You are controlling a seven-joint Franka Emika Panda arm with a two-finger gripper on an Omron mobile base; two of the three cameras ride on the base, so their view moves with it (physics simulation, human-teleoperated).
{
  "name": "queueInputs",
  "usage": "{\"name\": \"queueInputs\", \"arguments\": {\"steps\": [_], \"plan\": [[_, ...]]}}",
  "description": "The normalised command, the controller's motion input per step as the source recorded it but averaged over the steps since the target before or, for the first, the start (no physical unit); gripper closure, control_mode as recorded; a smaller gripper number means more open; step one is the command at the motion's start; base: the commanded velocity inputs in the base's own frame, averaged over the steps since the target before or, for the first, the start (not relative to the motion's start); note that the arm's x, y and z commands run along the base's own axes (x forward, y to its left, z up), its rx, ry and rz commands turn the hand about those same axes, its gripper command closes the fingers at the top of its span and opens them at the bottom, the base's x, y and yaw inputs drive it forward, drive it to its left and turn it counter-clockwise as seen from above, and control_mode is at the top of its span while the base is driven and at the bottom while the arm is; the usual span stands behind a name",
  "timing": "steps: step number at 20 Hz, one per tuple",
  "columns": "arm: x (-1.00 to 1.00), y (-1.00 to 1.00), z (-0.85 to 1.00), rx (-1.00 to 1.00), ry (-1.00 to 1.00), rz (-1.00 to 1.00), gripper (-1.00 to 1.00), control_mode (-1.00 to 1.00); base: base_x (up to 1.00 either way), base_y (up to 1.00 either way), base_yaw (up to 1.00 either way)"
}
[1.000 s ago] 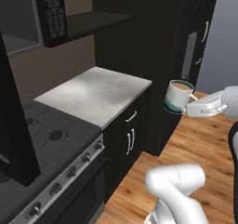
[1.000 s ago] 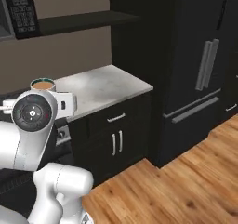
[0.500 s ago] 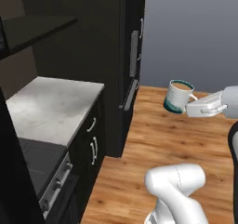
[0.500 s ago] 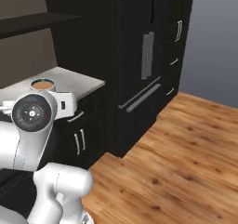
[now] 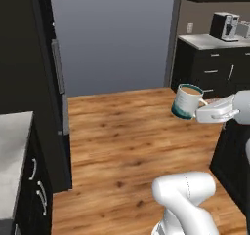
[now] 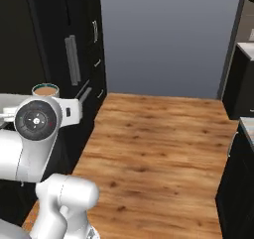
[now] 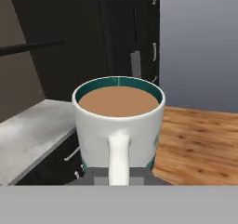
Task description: Pick the cup of tea, navigate to the dining table, and place it on the saucer.
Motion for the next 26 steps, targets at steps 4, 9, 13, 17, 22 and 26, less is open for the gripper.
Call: {"name": "queueInputs", "arguments": {"steps": [4,9,13,17,22,26], "plan": [[0.0,0.0,0.0,0.0,0.0,0.0,1.0,1.0,0.49,0.03,-0.73],[0.0,0.0,0.0,0.0,0.0,0.0,1.0,1.0,0.41,0.0,-0.69],[0.0,0.0,0.0,0.0,0.0,0.0,1.0,1.0,0.47,0.0,-0.61],[0.0,0.0,0.0,0.0,0.0,0.0,1.0,1.0,0.45,0.03,-0.53],[0.0,0.0,0.0,0.0,0.0,0.0,1.0,1.0,0.44,0.05,-0.45],[0.0,0.0,0.0,0.0,0.0,0.0,1.0,1.0,0.48,0.2,-0.31]]}}
